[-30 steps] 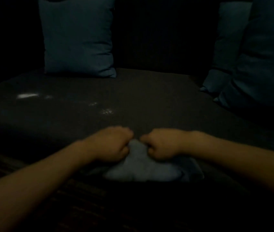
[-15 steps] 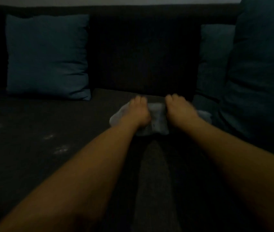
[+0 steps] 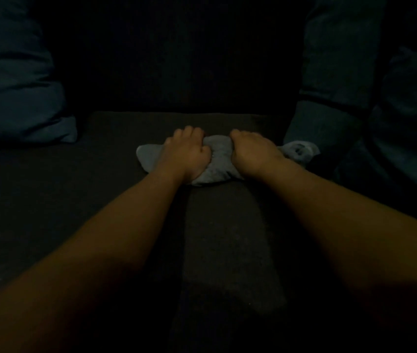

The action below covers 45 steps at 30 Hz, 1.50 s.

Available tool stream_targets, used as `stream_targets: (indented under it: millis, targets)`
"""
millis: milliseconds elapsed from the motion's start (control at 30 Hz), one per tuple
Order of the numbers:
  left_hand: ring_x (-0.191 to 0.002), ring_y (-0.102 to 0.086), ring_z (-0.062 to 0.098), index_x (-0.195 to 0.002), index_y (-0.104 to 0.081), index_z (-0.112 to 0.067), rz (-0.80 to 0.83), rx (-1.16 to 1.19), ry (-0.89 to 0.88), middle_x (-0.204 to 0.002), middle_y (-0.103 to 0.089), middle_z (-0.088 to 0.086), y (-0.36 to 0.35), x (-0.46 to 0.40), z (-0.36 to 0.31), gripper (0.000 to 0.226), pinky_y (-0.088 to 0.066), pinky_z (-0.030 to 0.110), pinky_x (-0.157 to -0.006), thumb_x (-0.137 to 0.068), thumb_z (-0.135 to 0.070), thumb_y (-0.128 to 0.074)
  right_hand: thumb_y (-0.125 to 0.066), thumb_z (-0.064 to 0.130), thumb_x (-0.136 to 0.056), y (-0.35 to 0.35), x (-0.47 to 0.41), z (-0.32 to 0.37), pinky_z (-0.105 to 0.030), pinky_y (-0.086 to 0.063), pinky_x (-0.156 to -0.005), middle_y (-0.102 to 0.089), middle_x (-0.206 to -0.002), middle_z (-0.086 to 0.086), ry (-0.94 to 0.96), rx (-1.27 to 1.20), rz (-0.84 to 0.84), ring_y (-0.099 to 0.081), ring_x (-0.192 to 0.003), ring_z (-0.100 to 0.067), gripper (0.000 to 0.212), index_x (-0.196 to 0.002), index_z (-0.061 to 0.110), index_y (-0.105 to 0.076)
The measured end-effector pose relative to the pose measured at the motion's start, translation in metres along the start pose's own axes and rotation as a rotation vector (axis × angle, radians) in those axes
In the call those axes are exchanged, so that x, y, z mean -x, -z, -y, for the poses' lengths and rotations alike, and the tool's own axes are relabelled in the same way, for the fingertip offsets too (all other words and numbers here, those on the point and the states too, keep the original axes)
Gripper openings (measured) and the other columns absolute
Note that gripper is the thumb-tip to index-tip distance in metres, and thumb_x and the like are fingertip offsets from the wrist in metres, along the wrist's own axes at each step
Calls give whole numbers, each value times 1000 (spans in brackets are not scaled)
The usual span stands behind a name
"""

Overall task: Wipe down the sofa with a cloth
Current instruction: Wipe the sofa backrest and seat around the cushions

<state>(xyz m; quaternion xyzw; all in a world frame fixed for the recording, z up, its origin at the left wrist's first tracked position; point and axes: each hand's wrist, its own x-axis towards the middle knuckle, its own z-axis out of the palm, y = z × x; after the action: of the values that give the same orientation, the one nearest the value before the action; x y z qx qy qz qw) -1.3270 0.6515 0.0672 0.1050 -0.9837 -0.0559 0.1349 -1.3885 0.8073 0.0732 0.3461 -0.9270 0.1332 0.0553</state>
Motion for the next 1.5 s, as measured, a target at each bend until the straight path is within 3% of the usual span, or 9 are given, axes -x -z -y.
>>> stream_targets:
  millis: [233,667,867,967,1100,1267,1367,1500]
  targets:
    - [-115,-44,28,-125,-47,-13,101,-75,32,-129,-49,11,17,35,-16,39,-32,42,-94,-98,-35,-29,-42,24,-95,23,35,21,-36,-41,-91,-51,-128,-16,-71,21,218,-51,-113,-30,34,-124,7,-44]
    - [-107,-45,22,-117,-48,-19,166,-24,-50,-122,-50,5,55,171,-36,34,-33,40,-93,-96,-39,-30,-46,29,-96,55,172,73,-36,-42,-92,-50,-128,-12,-66,100,392,-53,-114,-27,36,-124,7,-44]
    - [-92,-35,10,-101,-42,-29,204,23,-164,-103,-42,-5,90,277,-39,17,-30,33,-84,-93,-41,-34,-48,33,-95,91,263,125,-36,-45,-88,-54,-125,-9,41,240,588,-56,-110,-25,40,-126,9,-46]
    - [-95,-41,15,-100,-44,-27,214,-5,-325,-104,-45,-3,114,349,-33,35,-29,34,-82,-83,-49,-23,-50,36,-92,106,321,155,-31,-44,-79,-61,-119,-11,207,183,726,-60,-104,-26,35,-116,10,-57]
    - [-100,-43,14,-105,-52,-24,409,15,-467,-108,-52,-2,145,415,-15,58,-31,32,-89,-72,-51,-12,-47,25,-92,115,368,199,-24,-39,-71,-63,-111,-16,353,108,952,-61,-96,-28,29,-110,6,-61]
    - [-105,-48,22,-106,-51,-18,246,-14,-240,-113,-55,7,191,387,35,74,-34,30,-88,-63,-54,-3,-48,22,-93,132,296,235,-25,-38,-72,-62,-113,-16,402,121,643,-59,-97,-27,26,-111,6,-58]
    - [-104,-48,26,-100,-50,-18,112,-124,-152,-112,-55,9,226,339,62,54,-36,35,-86,-74,-47,-14,-48,23,-91,144,238,249,-25,-36,-71,-60,-112,-14,385,102,453,-53,-89,-22,18,-103,11,-55]
    - [-105,-46,29,-102,-49,-13,-116,-249,-41,-115,-53,12,251,262,94,31,-33,38,-86,-90,-36,-32,-46,25,-92,154,154,256,-29,-38,-72,-57,-114,-15,322,51,117,-56,-97,-30,18,-102,11,-49]
